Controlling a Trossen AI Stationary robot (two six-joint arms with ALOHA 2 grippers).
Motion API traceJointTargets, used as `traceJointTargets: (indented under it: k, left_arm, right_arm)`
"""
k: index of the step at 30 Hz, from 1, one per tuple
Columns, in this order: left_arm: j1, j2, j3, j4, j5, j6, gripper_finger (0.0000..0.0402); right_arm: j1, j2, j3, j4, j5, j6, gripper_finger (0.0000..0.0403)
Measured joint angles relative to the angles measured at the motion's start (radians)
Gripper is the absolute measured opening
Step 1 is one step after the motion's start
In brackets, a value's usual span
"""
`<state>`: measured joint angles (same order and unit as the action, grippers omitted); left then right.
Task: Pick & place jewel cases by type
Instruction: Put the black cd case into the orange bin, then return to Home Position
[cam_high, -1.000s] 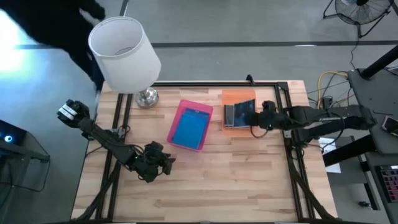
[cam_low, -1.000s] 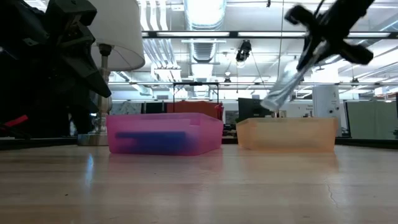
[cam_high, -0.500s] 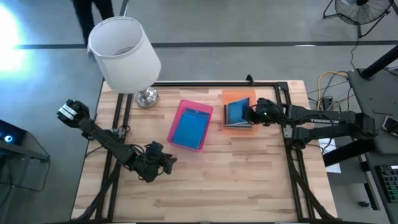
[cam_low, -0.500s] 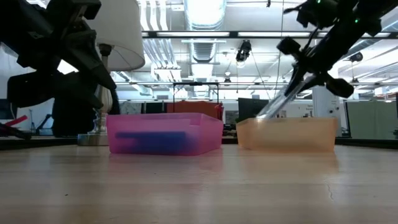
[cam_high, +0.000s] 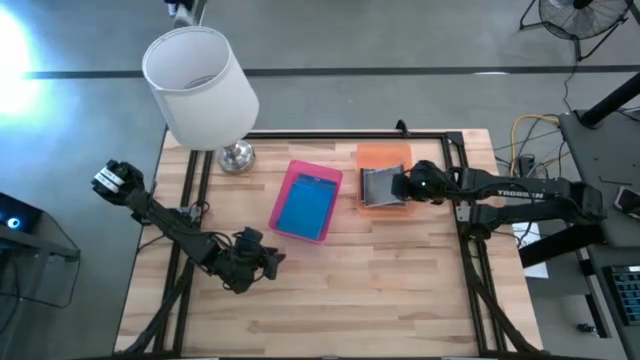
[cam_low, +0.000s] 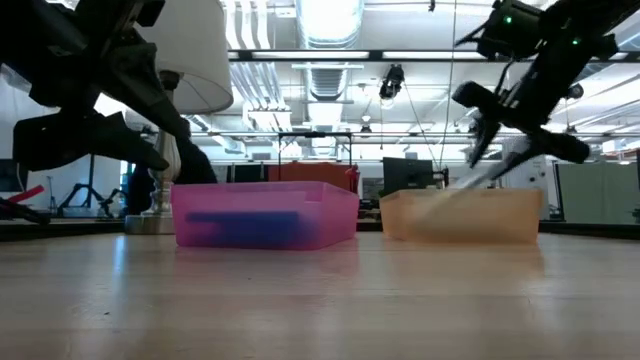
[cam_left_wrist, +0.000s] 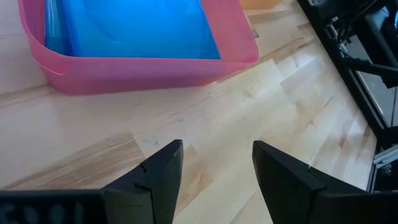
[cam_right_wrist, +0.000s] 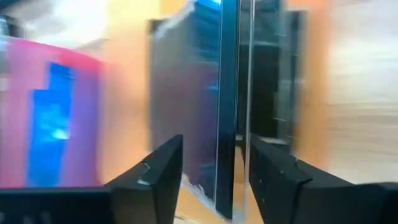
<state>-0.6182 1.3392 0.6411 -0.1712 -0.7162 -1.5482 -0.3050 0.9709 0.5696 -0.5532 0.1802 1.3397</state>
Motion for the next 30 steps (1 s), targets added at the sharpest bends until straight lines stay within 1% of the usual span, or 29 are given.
traceJointTargets:
  k: [3, 6, 8, 10, 14, 17, 19, 20, 23, 25, 26, 28, 30]
  left_arm:
    - [0.000, 0.000, 0.000, 0.004, 0.000, 0.000, 0.0179]
    - [0.000, 0.000, 0.000, 0.004, 0.000, 0.000, 0.0179]
    - [0.000, 0.000, 0.000, 0.004, 0.000, 0.001, 0.0179]
    - [0.000, 0.000, 0.000, 0.004, 0.000, 0.002, 0.0179]
    - [0.000, 0.000, 0.000, 0.005, -0.001, 0.004, 0.0179]
    - [0.005, -0.001, 0.000, 0.052, -0.004, 0.039, 0.0179]
    - [0.020, -0.011, 0.000, 0.128, 0.012, 0.135, 0.0179]
    - [0.034, -0.020, 0.000, 0.176, 0.037, 0.189, 0.0179]
    - [0.102, -0.056, 0.000, 0.321, 0.140, 0.357, 0.0179]
    - [0.154, -0.083, 0.000, 0.397, 0.210, 0.464, 0.0179]
    - [0.177, -0.099, 0.000, 0.430, 0.230, 0.508, 0.0179]
    - [0.219, -0.132, 0.002, 0.459, 0.237, 0.568, 0.0179]
    - [0.253, -0.171, 0.002, 0.447, 0.233, 0.592, 0.0179]
  right_arm:
    - [0.000, -0.012, 0.022, -0.148, 0.002, -0.039, 0.0180]
    - [0.001, -0.018, 0.075, -0.302, 0.012, -0.113, 0.0192]
    - [0.008, -0.018, 0.121, -0.394, 0.052, -0.168, 0.0196]
    - [0.028, -0.019, 0.178, -0.435, 0.106, -0.209, 0.0196]
    - [0.092, -0.014, 0.273, -0.404, 0.162, -0.301, 0.0193]
    - [0.150, -0.006, 0.331, -0.334, 0.163, -0.352, 0.0190]
    - [0.189, -0.005, 0.363, -0.263, 0.158, -0.402, 0.0189]
    - [0.205, -0.008, 0.375, -0.224, 0.149, -0.432, 0.0187]
    - [0.225, -0.018, 0.410, -0.149, 0.068, -0.524, 0.0183]
    - [0.227, -0.028, 0.430, -0.118, 0.022, -0.536, 0.0179]
    - [0.227, -0.034, 0.439, -0.113, 0.014, -0.540, 0.0178]
    - [0.229, -0.044, 0.461, -0.114, 0.015, -0.566, 0.0176]
    - [0.229, -0.053, 0.487, -0.141, 0.024, -0.614, 0.0176]
